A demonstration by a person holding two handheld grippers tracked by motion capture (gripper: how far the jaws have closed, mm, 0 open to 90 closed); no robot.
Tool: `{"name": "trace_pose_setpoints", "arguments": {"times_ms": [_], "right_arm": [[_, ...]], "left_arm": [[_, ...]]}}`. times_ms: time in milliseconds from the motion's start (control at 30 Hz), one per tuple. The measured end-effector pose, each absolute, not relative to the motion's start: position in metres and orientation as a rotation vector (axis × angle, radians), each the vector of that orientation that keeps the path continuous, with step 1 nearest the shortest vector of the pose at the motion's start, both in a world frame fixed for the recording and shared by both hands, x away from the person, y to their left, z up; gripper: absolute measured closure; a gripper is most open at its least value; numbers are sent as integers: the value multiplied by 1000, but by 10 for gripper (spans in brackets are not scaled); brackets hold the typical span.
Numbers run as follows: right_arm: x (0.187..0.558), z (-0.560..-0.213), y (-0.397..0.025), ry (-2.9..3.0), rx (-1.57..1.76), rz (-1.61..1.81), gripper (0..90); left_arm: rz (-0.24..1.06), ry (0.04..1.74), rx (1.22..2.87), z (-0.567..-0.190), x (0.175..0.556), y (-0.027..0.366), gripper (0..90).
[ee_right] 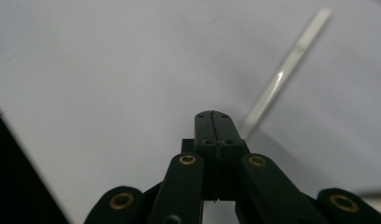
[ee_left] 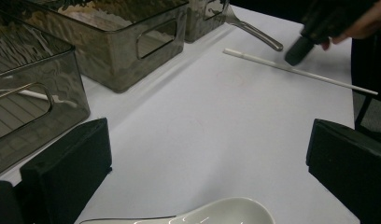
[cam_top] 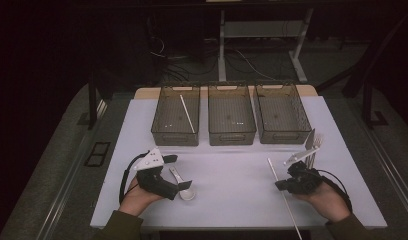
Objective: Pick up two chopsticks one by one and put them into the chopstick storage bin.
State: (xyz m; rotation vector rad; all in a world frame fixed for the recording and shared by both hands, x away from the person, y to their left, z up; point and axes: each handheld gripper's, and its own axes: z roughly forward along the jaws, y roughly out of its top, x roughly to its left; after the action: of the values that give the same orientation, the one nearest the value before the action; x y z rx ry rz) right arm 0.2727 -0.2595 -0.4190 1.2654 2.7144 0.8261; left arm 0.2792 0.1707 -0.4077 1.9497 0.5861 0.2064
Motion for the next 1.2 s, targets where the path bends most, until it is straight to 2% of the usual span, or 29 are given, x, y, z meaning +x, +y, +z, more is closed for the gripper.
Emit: {"name": "trace_pose_setpoints", "arguments": {"times_ms": [333, 900, 1200], "right_arm": [[235, -428, -265, 2806, 1222, 699, 897], [245, -419, -295, 2670, 1309, 657, 896], [237, -425, -300, 2711, 1337, 600, 897]], "left_arm": [[209, 586, 1951, -408, 279, 171, 0], [209, 584, 1952, -408, 279, 170, 0], [209, 584, 1954, -408, 279, 170, 0]]}}
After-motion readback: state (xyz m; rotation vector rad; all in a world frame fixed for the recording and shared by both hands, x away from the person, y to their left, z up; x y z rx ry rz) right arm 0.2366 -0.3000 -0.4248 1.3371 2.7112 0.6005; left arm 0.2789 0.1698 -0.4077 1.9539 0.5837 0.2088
